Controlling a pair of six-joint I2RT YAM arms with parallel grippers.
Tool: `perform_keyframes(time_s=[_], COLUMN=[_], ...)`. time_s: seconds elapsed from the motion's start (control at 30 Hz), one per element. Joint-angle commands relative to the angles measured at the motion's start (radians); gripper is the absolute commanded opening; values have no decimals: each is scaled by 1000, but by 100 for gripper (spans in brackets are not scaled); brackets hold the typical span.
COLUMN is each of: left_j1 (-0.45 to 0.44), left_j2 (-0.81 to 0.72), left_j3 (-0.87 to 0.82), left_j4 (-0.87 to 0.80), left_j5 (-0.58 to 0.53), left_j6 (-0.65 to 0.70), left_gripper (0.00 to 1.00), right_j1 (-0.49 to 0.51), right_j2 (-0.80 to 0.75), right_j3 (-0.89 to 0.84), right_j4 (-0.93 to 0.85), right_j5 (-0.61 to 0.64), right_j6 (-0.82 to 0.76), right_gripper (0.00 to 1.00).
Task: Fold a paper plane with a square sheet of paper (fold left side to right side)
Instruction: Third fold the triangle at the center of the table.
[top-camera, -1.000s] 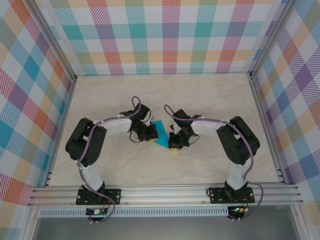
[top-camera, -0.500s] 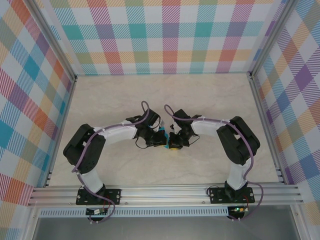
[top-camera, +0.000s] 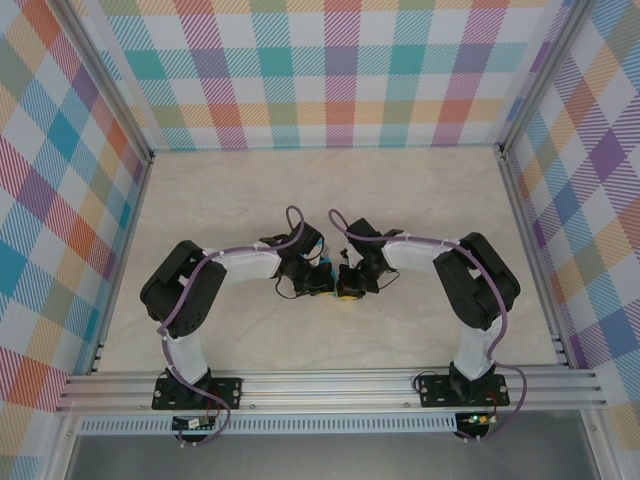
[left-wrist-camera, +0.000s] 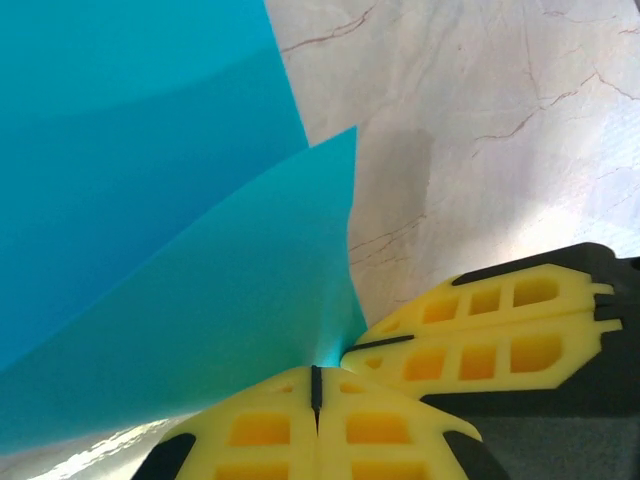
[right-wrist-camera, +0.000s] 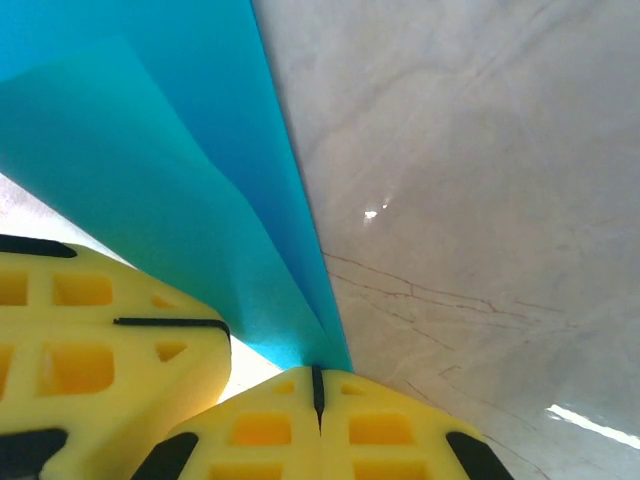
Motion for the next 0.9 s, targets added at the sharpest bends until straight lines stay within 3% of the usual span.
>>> perform_keyframes(time_s=[0.0,0.3,0.87], left_j1=[-6,19,218], left_j2=[21,62,45], left_j3=[12,27,-17], left_j4=[-46,-67,-146], left_j5=[-41,-112,-111], left_j6=[37,90,218], left_gripper=[3,2,2], right_j1=[4,4,4], right_j2=[40,36,38], right_j3=[-42,-41,-47], right_j4=[-59,-73,-92], right_j5=[73,77,88], right_j6=[-4,-8,-19], right_gripper=[0,0,0])
